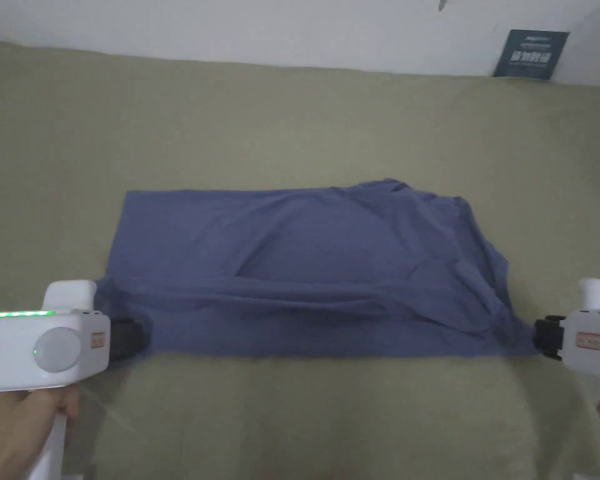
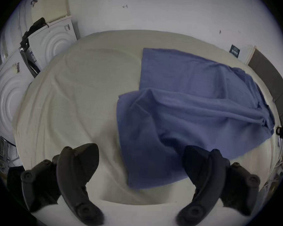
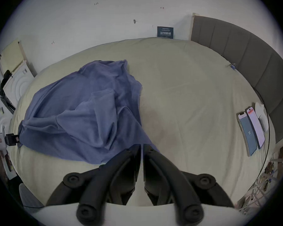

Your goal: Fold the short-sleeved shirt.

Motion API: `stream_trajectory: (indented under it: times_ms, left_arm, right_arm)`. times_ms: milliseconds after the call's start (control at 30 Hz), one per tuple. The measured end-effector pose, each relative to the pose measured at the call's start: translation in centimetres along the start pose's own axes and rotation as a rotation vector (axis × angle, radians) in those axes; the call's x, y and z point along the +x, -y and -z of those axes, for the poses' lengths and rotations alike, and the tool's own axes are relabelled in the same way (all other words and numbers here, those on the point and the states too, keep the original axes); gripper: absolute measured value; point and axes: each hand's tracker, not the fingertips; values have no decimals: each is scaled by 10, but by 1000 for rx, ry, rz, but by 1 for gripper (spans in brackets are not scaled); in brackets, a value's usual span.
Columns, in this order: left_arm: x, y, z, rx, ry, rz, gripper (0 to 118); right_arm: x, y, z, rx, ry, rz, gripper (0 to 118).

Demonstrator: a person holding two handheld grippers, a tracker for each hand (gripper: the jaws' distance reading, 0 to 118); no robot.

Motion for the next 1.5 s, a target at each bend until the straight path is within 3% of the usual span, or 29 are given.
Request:
stream_trajectory:
  times_ms: [33, 67, 133, 300, 333, 367, 400, 433, 467, 600, 767, 933, 1300, 1500]
  left_arm:
    - [3, 0, -1, 6, 8, 7, 25]
    - [7, 0, -3, 20, 9, 6, 8]
    - [7, -6, -5, 29, 38, -5, 8]
    - [8, -9, -3, 16, 35, 14, 8]
    - [8, -10, -3, 15, 39, 6, 8]
    - [9, -10, -3, 14, 42, 1, 8]
    - [5, -11, -4, 13, 44, -1, 8]
    - [6, -12, -4, 14, 45, 1, 8]
    - [7, -12, -4, 13, 45, 7, 8]
    - [5, -15, -10, 23, 35, 22, 8]
    - [-1, -13, -20, 40, 33, 20, 7]
    - [-11, -3, -35, 53, 44, 8, 7]
    - [-40, 69, -86, 46, 70, 0, 7]
    - [-44, 79, -78, 45, 85, 13, 7]
  right_arm:
    - [-2, 1, 0, 1, 0, -3, 93]
    - [-1, -1, 4, -7, 0, -12, 118]
    - [-1, -1, 14, -45, -2, -15, 109]
    - [-10, 3, 48, -91, 30, -60, 110]
    - [-11, 4, 54, -106, 29, -71, 103]
    - [-11, 4, 58, -115, 15, -76, 83]
    - [-12, 5, 55, -107, 14, -71, 47]
    - [-11, 5, 48, -90, 0, -61, 19]
    - [-13, 6, 44, -66, -32, -43, 18]
    - [-21, 8, 23, -55, -6, -71, 16]
    - [-6, 9, 2, -37, -41, 11, 16]
    - [-16, 32, -34, -12, -37, 12, 16]
    - [-5, 109, -92, -46, -62, 33, 16]
    - [-9, 121, -89, -40, -57, 51, 16]
